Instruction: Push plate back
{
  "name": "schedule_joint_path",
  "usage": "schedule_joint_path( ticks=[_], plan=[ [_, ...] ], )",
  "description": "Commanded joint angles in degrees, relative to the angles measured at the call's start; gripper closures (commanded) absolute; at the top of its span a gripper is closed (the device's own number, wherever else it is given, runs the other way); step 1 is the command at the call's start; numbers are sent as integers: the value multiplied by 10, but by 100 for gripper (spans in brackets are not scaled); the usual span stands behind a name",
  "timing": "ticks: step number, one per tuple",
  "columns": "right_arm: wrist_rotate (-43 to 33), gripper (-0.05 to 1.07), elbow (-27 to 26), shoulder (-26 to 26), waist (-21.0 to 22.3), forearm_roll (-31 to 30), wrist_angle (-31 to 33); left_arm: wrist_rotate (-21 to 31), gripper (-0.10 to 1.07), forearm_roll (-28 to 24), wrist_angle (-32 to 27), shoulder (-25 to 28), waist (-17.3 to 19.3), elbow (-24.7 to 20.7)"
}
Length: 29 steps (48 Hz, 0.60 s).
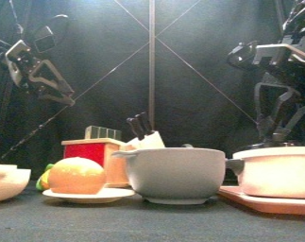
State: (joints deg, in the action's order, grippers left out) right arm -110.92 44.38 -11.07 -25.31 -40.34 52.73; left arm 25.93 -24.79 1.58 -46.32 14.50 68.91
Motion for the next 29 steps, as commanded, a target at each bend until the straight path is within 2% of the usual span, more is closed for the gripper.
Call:
schedule_joint_path(
  ticks=[1, 10, 16, 29],
  plan=[
    [0, 24, -15, -21, 1, -9, 6, 0, 11, 0, 3, 2, 0, -9],
    [0, 24, -29, -39, -5, -24, 32, 0, 11, 0, 3, 2, 1, -9],
    [-1, 24, -34, -40, -25, -40, 32, 0, 11, 0, 3, 2, 1, -8],
    [0, 25, -54, 8, -85, -93, -33, 1, 11, 0, -4, 2, 0, -6]
  ],
)
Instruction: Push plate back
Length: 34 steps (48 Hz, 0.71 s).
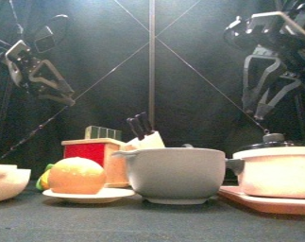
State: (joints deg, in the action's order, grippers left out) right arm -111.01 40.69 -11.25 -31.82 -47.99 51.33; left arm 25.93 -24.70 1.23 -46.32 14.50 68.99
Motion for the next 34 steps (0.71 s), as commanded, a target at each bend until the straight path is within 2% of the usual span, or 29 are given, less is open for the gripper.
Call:
schedule_joint_path(
  ticks=[1, 6, 15, 24, 34],
  plan=[
    [1, 25, -20, 19, -26, -19, -26, 1, 11, -1, -1, 2, 1, -7],
    [1, 25, -35, 53, -44, -16, -42, 1, 11, -1, -1, 2, 0, -7],
    [-1, 25, -62, 107, -71, 48, -32, 1, 11, 1, -1, 2, 1, -8],
    [-4, 26, -69, 132, -76, 105, -2, 0, 11, 7, -1, 2, 1, -9],
    [-12, 35, -60, 136, -81, 124, 21, 0, 11, 7, -1, 2, 1, -8]
  ],
)
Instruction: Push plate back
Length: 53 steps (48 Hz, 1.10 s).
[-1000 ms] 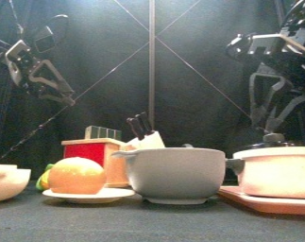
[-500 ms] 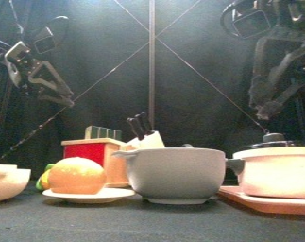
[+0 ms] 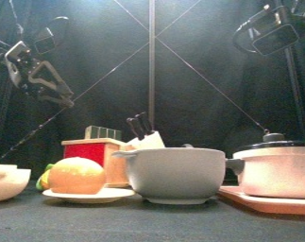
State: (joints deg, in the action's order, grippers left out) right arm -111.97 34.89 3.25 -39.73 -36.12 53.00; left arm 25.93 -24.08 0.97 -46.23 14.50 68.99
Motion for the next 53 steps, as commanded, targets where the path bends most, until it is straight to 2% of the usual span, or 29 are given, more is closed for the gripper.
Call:
schedule_joint_path(
  ticks=[1, 12, 21, 53],
  plan=[
    [-2, 37, -1, -9, -2, 8, 4, 0, 11, 1, 2, 1, 0, -8],
    [-5, 48, 28, -8, 2, 56, 4, 0, 11, 1, 2, 0, 0, -7],
    [-7, 48, 43, -6, 6, 64, 5, 0, 11, 1, 2, 1, 1, -7],
    [-8, 48, 89, -7, 70, 64, 0, 0, 11, 1, 2, 1, 1, -7]
  ],
)
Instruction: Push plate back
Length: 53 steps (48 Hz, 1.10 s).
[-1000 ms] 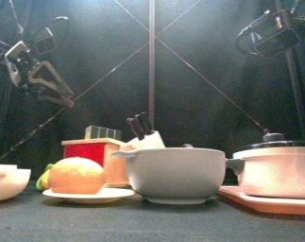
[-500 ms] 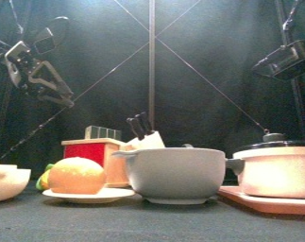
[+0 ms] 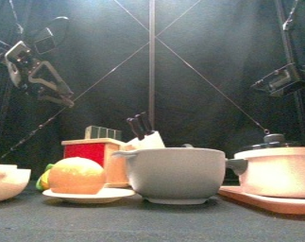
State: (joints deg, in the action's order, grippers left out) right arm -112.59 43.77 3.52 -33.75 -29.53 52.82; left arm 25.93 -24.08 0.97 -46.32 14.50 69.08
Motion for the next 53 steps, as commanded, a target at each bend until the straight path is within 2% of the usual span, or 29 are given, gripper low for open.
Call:
schedule_joint_path(
  ticks=[1, 22, 35, 53],
  plan=[
    [-2, 48, 3, -11, 14, -3, 2, 0, 11, 1, 2, 2, 1, -8],
    [-2, 48, 57, -47, 67, -3, 4, 0, 11, 1, 2, 1, 1, -8],
    [-2, 48, 90, -83, 110, -25, 3, 0, 11, 1, 2, 2, 1, -8],
    [-1, 48, 120, -102, 173, -62, -19, -1, 11, 1, 2, 2, 1, -8]
  ],
)
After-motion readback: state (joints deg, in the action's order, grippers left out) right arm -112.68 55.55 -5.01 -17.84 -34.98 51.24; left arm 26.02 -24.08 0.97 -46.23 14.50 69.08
